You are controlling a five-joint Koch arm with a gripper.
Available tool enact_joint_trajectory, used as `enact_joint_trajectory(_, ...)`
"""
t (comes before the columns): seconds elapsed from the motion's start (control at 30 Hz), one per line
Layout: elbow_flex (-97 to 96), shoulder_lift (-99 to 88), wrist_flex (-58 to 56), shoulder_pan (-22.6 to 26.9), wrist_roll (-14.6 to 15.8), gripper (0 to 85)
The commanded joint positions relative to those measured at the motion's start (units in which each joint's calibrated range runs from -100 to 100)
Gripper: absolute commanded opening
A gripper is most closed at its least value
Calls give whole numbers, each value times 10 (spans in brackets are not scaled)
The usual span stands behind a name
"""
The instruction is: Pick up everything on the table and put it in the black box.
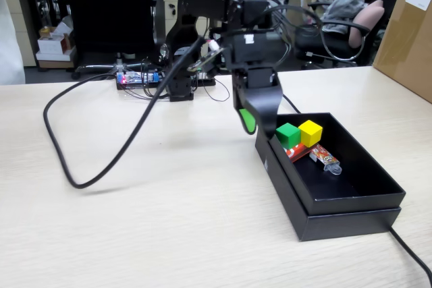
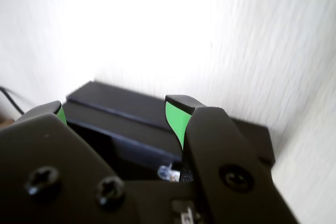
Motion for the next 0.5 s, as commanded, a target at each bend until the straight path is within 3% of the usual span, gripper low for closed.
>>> enact_joint_trajectory(0.0,-19,-66,78,-17,-24,395)
enact_joint_trajectory(0.1,-111,-96,138,-28,-44,395)
enact_joint_trajectory(0.47,-354,-205,280,-35,-64,395)
